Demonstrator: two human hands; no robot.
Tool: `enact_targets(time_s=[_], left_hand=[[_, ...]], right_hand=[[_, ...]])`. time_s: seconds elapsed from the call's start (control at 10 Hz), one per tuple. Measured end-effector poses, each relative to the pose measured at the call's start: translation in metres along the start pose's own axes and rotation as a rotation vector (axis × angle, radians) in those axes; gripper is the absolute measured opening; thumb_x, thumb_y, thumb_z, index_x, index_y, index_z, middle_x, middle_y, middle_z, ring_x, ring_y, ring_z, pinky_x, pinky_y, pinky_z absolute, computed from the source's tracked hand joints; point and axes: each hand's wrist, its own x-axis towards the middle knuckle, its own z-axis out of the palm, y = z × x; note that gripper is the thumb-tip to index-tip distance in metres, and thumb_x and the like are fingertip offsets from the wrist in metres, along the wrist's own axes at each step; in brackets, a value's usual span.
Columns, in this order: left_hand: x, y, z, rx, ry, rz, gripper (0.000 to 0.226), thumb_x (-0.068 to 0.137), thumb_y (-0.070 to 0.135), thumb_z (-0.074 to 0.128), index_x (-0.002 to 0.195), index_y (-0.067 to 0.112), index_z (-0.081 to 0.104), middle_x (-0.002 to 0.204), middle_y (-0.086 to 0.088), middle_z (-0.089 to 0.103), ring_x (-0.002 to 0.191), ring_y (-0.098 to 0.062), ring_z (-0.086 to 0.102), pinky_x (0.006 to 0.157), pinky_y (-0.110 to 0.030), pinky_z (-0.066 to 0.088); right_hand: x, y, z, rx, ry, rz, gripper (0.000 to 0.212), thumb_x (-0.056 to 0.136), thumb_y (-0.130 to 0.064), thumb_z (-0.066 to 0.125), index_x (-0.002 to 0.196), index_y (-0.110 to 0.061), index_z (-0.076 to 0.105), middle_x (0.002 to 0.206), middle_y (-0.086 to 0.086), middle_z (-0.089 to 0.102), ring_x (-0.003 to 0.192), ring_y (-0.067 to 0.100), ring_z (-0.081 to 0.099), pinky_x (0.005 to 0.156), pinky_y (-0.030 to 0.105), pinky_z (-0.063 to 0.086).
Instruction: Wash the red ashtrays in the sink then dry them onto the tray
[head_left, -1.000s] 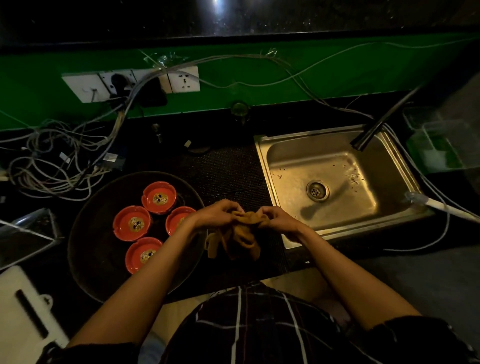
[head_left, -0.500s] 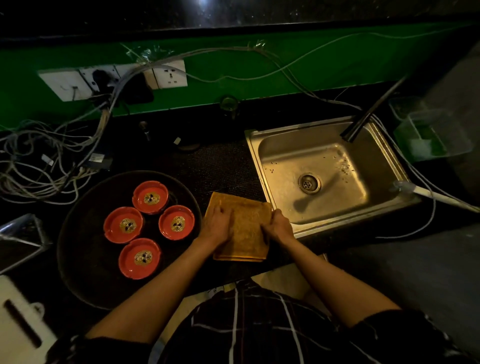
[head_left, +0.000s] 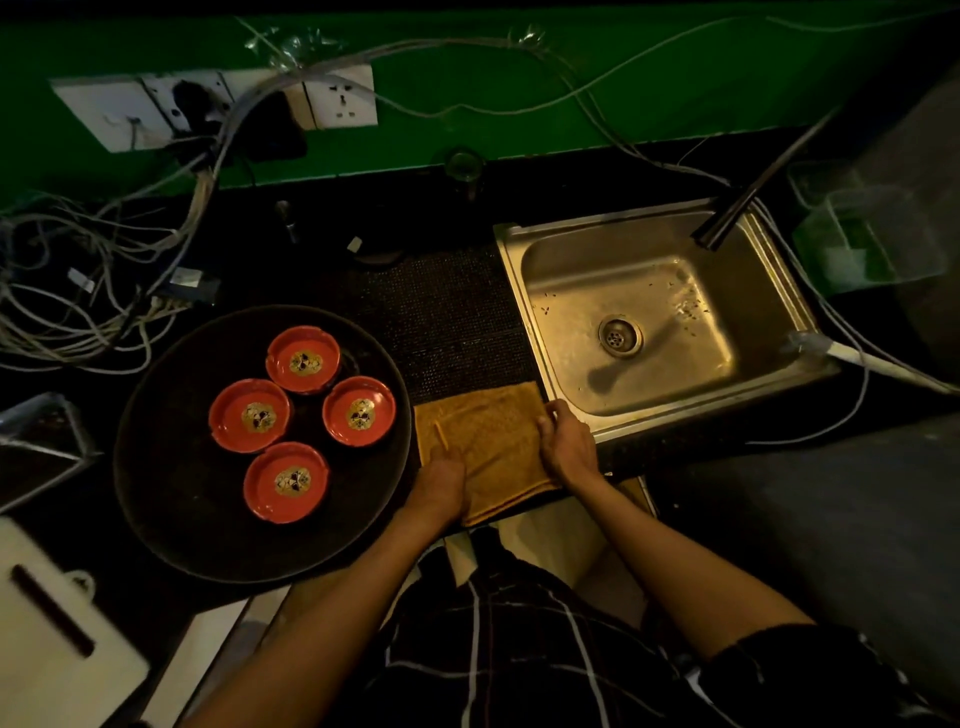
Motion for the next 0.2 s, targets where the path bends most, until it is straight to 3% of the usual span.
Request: enact_targets(time_s=[0.1, 0.2], left_hand=[[-0.013, 0.007, 0.009, 0.189, 0.185, 0.049, 0.057, 0.098, 0.023, 0.049, 0.148, 0.006, 0.029, 0.15, -0.029, 0.025, 0.131, -0.044, 0.041, 0.105, -0.047, 0.043], [-0.014, 0.017, 0.003, 0.245, 0.327, 0.166, 0.06, 0.1, 0.037, 0.044, 0.151, 0.011, 0.028, 0.156, -0.026, 0.021, 0.144, -0.043, 0.021, 0.119, -0.05, 0.021]], right_hand=[[-0.009, 0.011, 0.003, -0.198, -0.004, -0.102, 0.06, 0.091, -0.053, 0.046, 0.131, -0.008, 0.046, 0.121, 0.018, 0.055, 0.105, 0.034, 0.057, 0.08, 0.035, 0.044], [-0.016, 0.01, 0.007, -0.364, 0.059, -0.322, 0.051, 0.091, -0.023, 0.062, 0.137, -0.009, 0.045, 0.134, 0.018, 0.046, 0.119, 0.036, 0.048, 0.097, 0.046, 0.047]])
